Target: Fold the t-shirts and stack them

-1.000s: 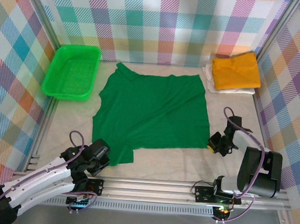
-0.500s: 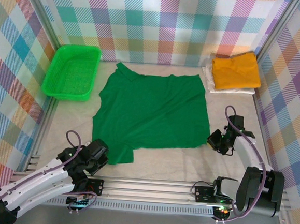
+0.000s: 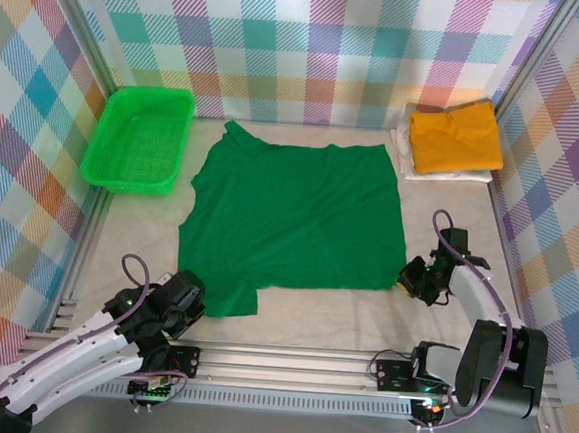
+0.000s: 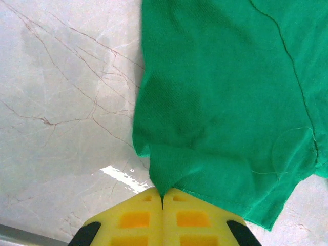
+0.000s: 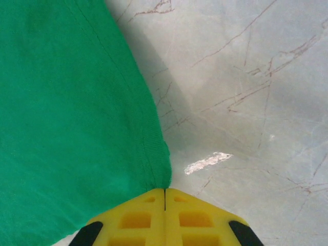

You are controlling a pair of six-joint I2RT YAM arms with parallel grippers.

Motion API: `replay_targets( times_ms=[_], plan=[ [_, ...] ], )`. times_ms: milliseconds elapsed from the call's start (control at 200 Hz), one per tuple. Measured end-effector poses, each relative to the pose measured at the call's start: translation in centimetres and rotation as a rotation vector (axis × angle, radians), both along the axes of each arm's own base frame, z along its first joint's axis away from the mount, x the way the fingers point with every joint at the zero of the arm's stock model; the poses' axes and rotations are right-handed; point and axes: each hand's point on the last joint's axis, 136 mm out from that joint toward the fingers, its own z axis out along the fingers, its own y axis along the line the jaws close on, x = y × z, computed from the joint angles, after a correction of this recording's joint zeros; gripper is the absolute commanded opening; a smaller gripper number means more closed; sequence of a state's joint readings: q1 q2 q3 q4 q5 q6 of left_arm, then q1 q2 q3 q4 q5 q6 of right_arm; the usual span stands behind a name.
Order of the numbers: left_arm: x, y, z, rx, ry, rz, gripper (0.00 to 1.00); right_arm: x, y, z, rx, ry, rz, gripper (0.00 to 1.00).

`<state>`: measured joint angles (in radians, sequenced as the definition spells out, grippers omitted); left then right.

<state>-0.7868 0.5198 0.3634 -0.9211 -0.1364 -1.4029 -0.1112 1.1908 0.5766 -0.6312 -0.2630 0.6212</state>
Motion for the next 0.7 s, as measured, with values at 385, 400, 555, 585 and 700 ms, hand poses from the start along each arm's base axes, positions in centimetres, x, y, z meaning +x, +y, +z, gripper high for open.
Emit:
replay_targets(
  times_ms=[385,400,555,585,700],
  plan=[
    [0.7,0.6,2.5,-0.023,-0.092,0.027,0.00,-1.7,-0.8,2.9,-0.036,-0.090,-0.059,0.00],
    [0.8,0.6,2.7,-0.023,-0.095,0.028,0.00,-1.9,-0.8,3.0,-0.035,-0.090,-0.065,0.00],
    [0.8,1.2,4.1,-0.017,-0.125,0.033,0.00,-3.1,-0.6,3.5,-0.023,-0.076,-0.104,0.00],
    [0.8,1.3,4.3,-0.017,-0.132,0.035,0.00,-3.3,-0.6,3.7,-0.021,-0.079,-0.110,0.00],
    [0.9,1.6,4.9,-0.010,-0.153,0.032,0.00,-3.7,-0.6,4.4,-0.018,-0.100,-0.127,0.00]
  ],
)
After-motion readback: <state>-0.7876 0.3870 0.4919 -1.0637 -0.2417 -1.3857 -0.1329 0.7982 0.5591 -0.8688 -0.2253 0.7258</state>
